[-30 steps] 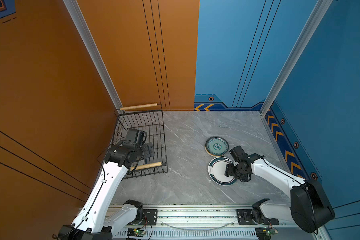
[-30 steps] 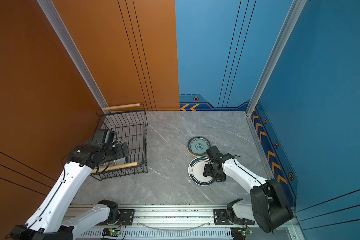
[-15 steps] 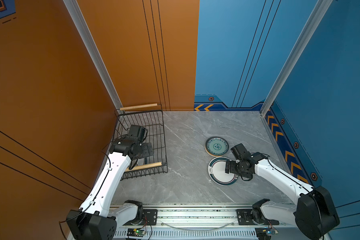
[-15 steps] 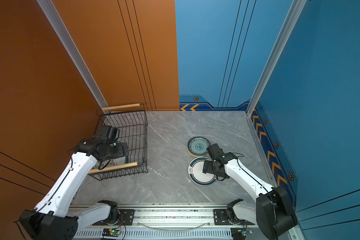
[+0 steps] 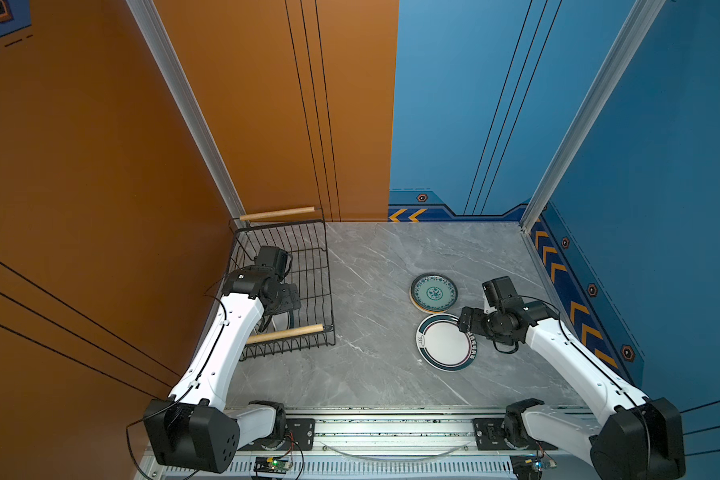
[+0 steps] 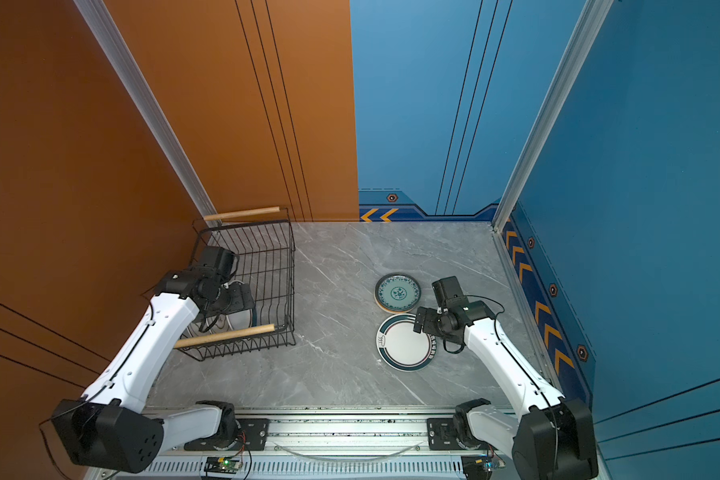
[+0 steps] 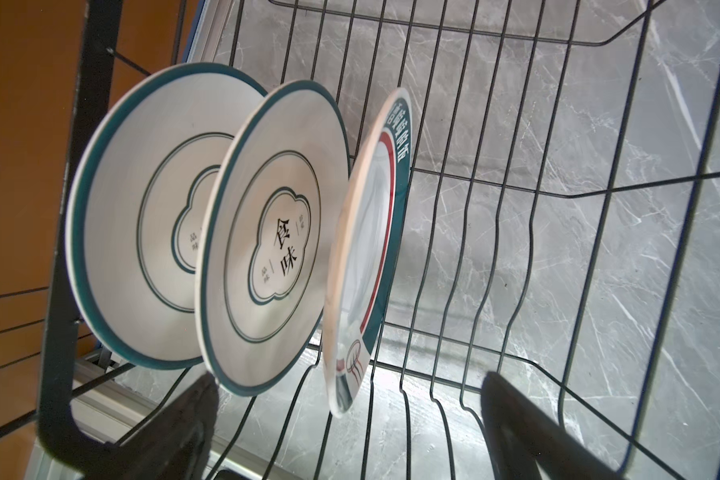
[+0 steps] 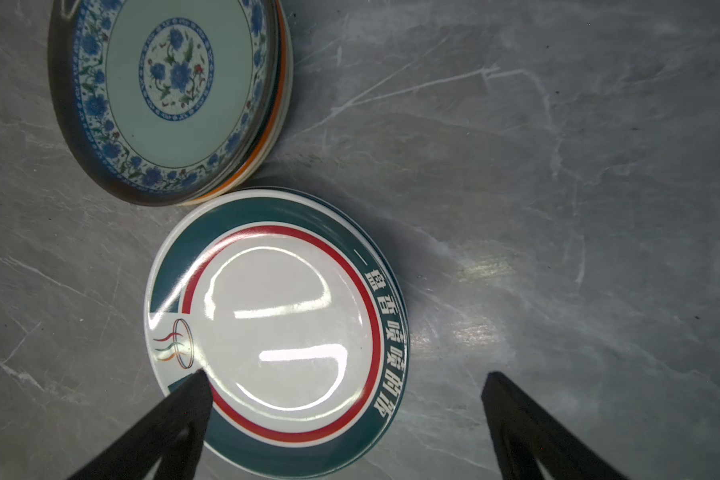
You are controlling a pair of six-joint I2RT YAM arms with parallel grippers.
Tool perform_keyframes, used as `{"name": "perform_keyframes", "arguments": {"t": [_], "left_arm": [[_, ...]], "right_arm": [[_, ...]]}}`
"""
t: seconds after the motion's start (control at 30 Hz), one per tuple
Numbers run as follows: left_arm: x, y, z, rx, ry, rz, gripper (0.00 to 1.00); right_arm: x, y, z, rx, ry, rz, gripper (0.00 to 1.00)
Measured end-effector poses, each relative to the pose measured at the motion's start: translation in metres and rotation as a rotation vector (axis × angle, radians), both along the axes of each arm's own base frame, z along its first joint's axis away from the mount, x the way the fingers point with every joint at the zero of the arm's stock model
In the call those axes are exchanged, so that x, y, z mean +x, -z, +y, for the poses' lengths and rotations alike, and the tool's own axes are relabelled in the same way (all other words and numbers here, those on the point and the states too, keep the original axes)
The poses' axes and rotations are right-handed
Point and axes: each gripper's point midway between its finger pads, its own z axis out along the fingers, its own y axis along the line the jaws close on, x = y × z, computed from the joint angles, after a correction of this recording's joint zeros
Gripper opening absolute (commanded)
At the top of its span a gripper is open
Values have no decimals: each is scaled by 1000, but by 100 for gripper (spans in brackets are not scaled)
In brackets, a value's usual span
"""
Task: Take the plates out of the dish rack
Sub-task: 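Grasp the next red-ring plate in the rack with the left gripper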
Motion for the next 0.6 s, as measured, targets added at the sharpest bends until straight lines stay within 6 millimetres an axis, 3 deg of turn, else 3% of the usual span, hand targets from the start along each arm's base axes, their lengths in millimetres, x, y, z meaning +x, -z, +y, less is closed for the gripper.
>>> {"name": "perform_keyframes", "arguments": {"t": [0.13, 0.37, 0.6], "left_arm": [[1, 8, 0, -1, -15, 27, 80], [-4, 26, 2, -2, -58, 76, 73], [-5, 36, 7, -4, -126, 79, 58]], "right_arm": [[2, -2, 4, 25, -21, -8, 100], [6, -6, 7, 41, -49, -28, 100], [7, -7, 7, 51, -48, -30, 100]]}}
